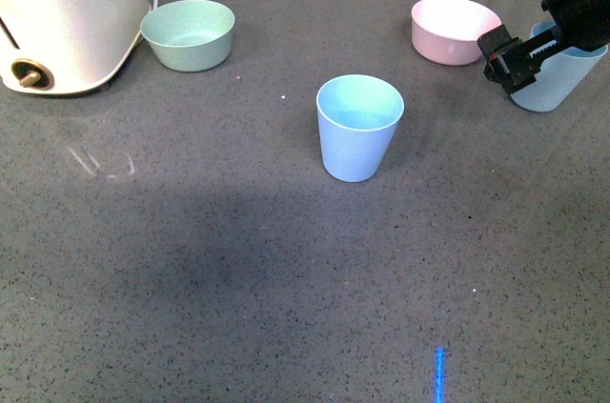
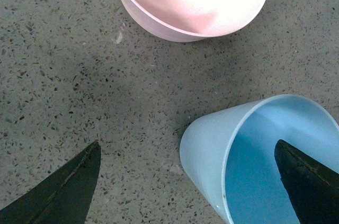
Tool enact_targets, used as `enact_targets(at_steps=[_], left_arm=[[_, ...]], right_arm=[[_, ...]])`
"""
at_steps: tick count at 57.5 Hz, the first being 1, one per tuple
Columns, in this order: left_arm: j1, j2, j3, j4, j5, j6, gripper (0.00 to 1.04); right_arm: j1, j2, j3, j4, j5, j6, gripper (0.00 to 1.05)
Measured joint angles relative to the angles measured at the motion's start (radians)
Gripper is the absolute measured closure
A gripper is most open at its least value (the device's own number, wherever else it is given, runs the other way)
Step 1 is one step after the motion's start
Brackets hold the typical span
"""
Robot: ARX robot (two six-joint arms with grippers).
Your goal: Stack blue cups with both arms
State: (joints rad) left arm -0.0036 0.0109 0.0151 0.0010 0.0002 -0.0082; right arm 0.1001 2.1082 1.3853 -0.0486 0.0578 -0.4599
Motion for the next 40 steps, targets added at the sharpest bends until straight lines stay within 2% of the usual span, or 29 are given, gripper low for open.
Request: enact_targets(at_steps=[3, 16, 28, 33, 40], left_arm=[[0.0, 0.0, 0.0, 0.0, 0.0, 0.0, 0.09], [0.0, 0.0, 0.0, 0.0, 0.0, 0.0, 0.09], [0.0, 0.0, 0.0, 0.0, 0.0, 0.0, 0.09], [0.0, 0.0, 0.0, 0.0, 0.0, 0.0, 0.09], [0.0, 0.0, 0.0, 0.0, 0.0, 0.0, 0.09]], right_arm=[[0.0, 0.008, 0.011, -0.006, 0.003, 0.005, 0.12], [-0.004, 0.026, 0.031, -0.032, -0.007, 0.028, 0.45], [-0.032, 0.018, 0.021, -0.035, -0.039, 0.04, 0.89], [-0.042, 0.007, 0.008, -0.036, -0.043, 0.04, 1.01], [-0.055, -0.022, -0.012, -0.045, -0.057, 0.029, 1.03]])
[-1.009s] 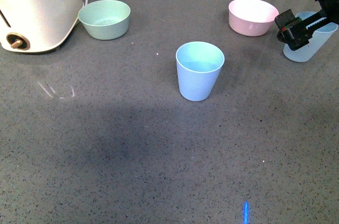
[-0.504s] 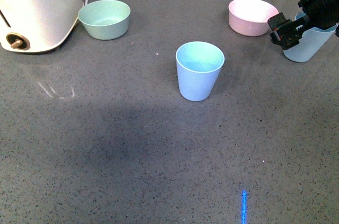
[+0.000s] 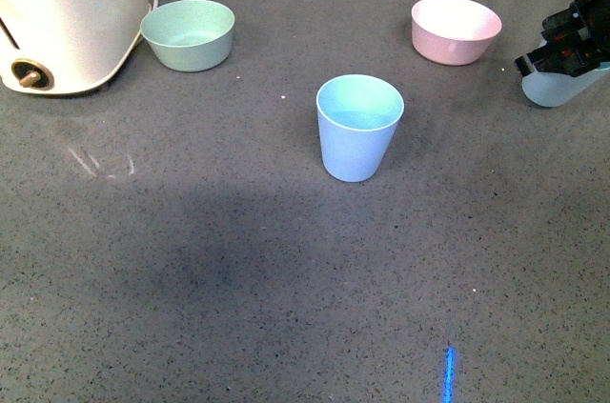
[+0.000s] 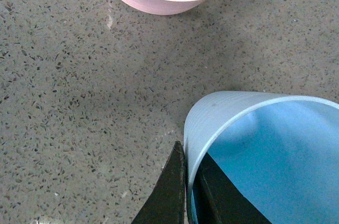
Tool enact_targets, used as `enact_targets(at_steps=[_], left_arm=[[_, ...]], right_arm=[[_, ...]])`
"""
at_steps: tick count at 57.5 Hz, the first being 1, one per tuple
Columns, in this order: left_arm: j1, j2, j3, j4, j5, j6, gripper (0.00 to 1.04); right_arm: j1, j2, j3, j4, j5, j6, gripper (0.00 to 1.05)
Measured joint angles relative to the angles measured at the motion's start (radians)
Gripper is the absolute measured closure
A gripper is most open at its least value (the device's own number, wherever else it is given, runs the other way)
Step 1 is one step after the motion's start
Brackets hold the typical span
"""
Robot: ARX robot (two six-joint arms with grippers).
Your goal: Stack blue cups with both arms
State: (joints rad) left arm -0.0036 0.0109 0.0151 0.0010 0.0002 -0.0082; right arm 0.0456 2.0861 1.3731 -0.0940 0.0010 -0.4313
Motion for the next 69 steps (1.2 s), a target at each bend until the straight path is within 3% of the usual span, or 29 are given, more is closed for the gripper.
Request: enact_targets(at_steps=[11, 23, 35, 69], left_arm=[[0.0, 0.0, 0.0, 0.0, 0.0, 0.0, 0.09], [0.0, 0.0, 0.0, 0.0, 0.0, 0.0, 0.09], [0.0, 0.0, 0.0, 0.0, 0.0, 0.0, 0.09], [0.0, 0.0, 0.0, 0.0, 0.0, 0.0, 0.09]], right_arm=[[0.017, -0.179, -0.072, -0.055, -0.136, -0.065, 1.03], [0.207, -0.363, -0.163, -0.079, -0.301, -0.088, 1.03], [0.34, -0.368, -0.217, -0.091, -0.297, -0.135, 1.03], [0.389, -0.354, -0.254, -0.079, -0.3, -0.157, 1.03]])
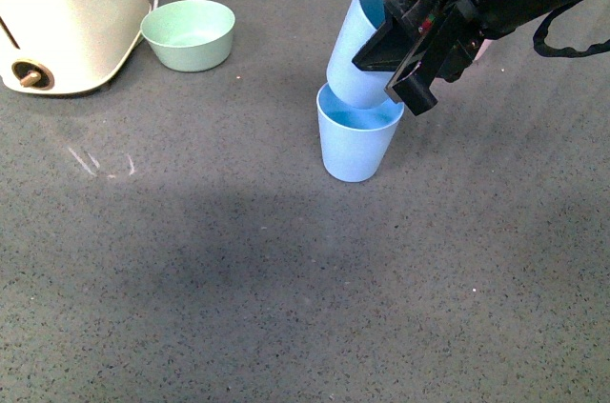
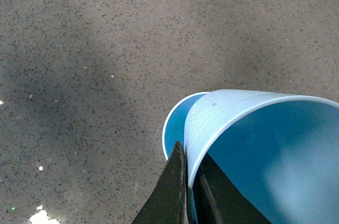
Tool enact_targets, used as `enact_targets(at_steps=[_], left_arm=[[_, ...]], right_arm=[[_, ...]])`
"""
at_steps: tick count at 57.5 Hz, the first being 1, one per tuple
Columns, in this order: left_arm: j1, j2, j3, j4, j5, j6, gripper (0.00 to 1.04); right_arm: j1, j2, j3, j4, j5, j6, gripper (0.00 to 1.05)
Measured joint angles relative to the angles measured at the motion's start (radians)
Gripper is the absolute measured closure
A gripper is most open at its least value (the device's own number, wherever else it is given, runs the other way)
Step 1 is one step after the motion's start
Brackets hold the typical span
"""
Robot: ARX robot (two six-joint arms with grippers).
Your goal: Stack blue cups with both arms
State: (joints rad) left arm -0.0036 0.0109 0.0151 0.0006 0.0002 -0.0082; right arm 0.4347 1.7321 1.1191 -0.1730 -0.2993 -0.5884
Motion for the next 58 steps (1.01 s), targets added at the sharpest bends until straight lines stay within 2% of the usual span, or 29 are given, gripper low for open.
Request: enact_targets(at_steps=[15, 28, 32, 34, 48, 55, 58], left_arm=[[0.0, 0.0, 0.0, 0.0, 0.0, 0.0, 0.09], [0.0, 0.0, 0.0, 0.0, 0.0, 0.0, 0.09], [0.0, 0.0, 0.0, 0.0, 0.0, 0.0, 0.09], [0.0, 0.0, 0.0, 0.0, 0.0, 0.0, 0.09], [0.0, 0.0, 0.0, 0.0, 0.0, 0.0, 0.09], [0.0, 0.0, 0.0, 0.0, 0.0, 0.0, 0.09], [0.0, 0.0, 0.0, 0.0, 0.0, 0.0, 0.09]], right_arm=[[0.013, 0.039, -0.002, 0.0, 0.029, -0.011, 1.03], [0.006, 0.043, -0.002, 0.036, 0.048, 0.001, 0.72], [-0.005, 0.043, -0.002, 0.074, 0.048, 0.027, 0.58], [-0.014, 0.037, -0.008, 0.104, 0.049, 0.048, 0.49], [-0.132, -0.175, -0.181, 0.365, 0.034, 0.274, 0.09], [-0.207, -0.337, -0.319, 0.51, 0.092, 0.379, 0.09], [-0.22, -0.367, -0.341, 0.52, 0.098, 0.398, 0.09]])
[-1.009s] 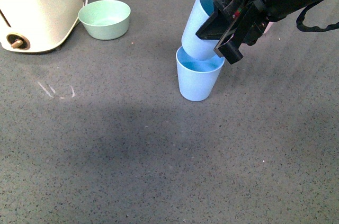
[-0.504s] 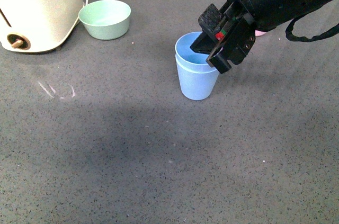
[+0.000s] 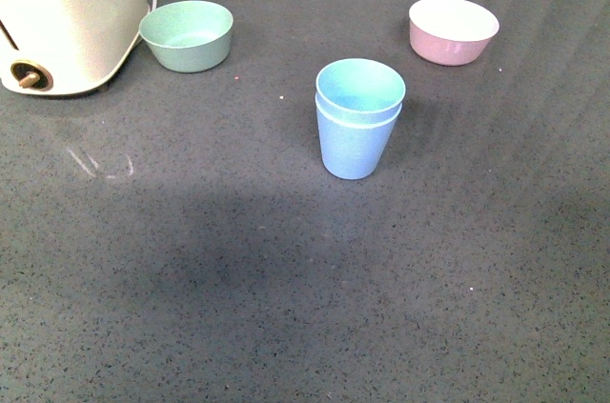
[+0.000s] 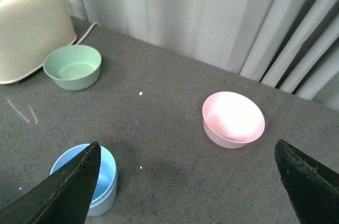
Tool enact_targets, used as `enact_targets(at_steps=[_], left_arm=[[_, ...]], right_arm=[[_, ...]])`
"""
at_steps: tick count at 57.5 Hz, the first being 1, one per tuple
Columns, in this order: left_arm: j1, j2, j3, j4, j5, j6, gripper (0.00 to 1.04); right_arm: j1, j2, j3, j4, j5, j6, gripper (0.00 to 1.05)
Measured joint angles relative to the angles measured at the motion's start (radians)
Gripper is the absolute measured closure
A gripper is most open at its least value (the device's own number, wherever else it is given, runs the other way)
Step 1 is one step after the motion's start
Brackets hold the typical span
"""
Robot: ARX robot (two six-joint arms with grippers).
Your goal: Stack blue cups with both arms
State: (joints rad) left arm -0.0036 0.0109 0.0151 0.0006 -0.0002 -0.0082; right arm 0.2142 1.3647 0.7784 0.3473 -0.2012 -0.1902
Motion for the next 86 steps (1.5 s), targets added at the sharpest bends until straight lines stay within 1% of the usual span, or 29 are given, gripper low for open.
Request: enact_targets(at_steps=[3, 5, 6, 7, 9, 11, 12, 14, 20, 23, 25, 27, 28, 32, 34, 44, 48, 53, 67, 72, 80, 86], left_arm=[[0.0, 0.0, 0.0, 0.0, 0.0, 0.0, 0.09], [0.0, 0.0, 0.0, 0.0, 0.001, 0.0, 0.09], [0.0, 0.0, 0.0, 0.0, 0.001, 0.0, 0.09], [0.0, 0.0, 0.0, 0.0, 0.0, 0.0, 0.09], [0.0, 0.0, 0.0, 0.0, 0.001, 0.0, 0.09], [0.0, 0.0, 0.0, 0.0, 0.0, 0.0, 0.09], [0.0, 0.0, 0.0, 0.0, 0.0, 0.0, 0.09], [0.0, 0.0, 0.0, 0.0, 0.0, 0.0, 0.09], [0.0, 0.0, 0.0, 0.0, -0.001, 0.0, 0.09], [0.0, 0.0, 0.0, 0.0, 0.0, 0.0, 0.09], [0.0, 0.0, 0.0, 0.0, 0.0, 0.0, 0.09], [0.0, 0.0, 0.0, 0.0, 0.0, 0.0, 0.09], [0.0, 0.0, 0.0, 0.0, 0.0, 0.0, 0.09], [0.0, 0.0, 0.0, 0.0, 0.0, 0.0, 0.09], [0.0, 0.0, 0.0, 0.0, 0.0, 0.0, 0.09], [0.0, 0.0, 0.0, 0.0, 0.0, 0.0, 0.09], [0.0, 0.0, 0.0, 0.0, 0.0, 0.0, 0.09], [0.0, 0.0, 0.0, 0.0, 0.0, 0.0, 0.09], [0.0, 0.0, 0.0, 0.0, 0.0, 0.0, 0.09], [0.0, 0.0, 0.0, 0.0, 0.0, 0.0, 0.09], [0.0, 0.0, 0.0, 0.0, 0.0, 0.0, 0.09], [0.0, 0.0, 0.0, 0.0, 0.0, 0.0, 0.09]], right_arm=[[-0.005, -0.013, -0.008, 0.005, 0.0, 0.016, 0.09], [0.002, -0.011, -0.019, 0.031, 0.035, 0.037, 0.1], [0.012, -0.01, -0.041, 0.09, 0.107, 0.056, 0.14], [0.014, -0.01, -0.054, 0.123, 0.141, 0.068, 0.15], [0.018, -0.01, -0.112, 0.243, 0.264, 0.103, 0.22], [0.018, -0.015, -0.158, 0.316, 0.333, 0.122, 0.27], [0.016, -0.018, -0.172, 0.336, 0.352, 0.124, 0.29], [0.004, -0.037, -0.227, 0.395, 0.39, 0.145, 0.36], [-0.023, -0.109, -0.32, 0.445, 0.383, 0.165, 0.52], [-0.039, -0.156, -0.369, 0.458, 0.368, 0.172, 0.62], [-0.056, -0.192, -0.415, 0.464, 0.354, 0.175, 0.73], [-0.068, -0.212, -0.445, 0.465, 0.346, 0.176, 0.8], [-0.075, -0.227, -0.466, 0.465, 0.34, 0.177, 0.85], [-0.09, -0.273, -0.517, 0.465, 0.32, 0.177, 0.99], [-0.094, -0.293, -0.532, 0.464, 0.312, 0.174, 1.03], [-0.135, -0.434, -0.631, 0.425, 0.28, 0.179, 1.03], [-0.179, -0.475, -0.652, 0.404, 0.212, 0.18, 1.03], [-0.209, -0.535, -0.678, 0.37, 0.208, 0.18, 1.03], [-0.211, -0.668, -0.723, 0.282, 0.201, 0.18, 1.03], [-0.212, -0.682, -0.754, 0.315, 0.201, 0.18, 1.03], [-0.212, -0.752, -0.755, 0.251, 0.201, 0.18, 1.03], [-0.212, -0.837, -0.755, 0.173, 0.201, 0.18, 1.03]])
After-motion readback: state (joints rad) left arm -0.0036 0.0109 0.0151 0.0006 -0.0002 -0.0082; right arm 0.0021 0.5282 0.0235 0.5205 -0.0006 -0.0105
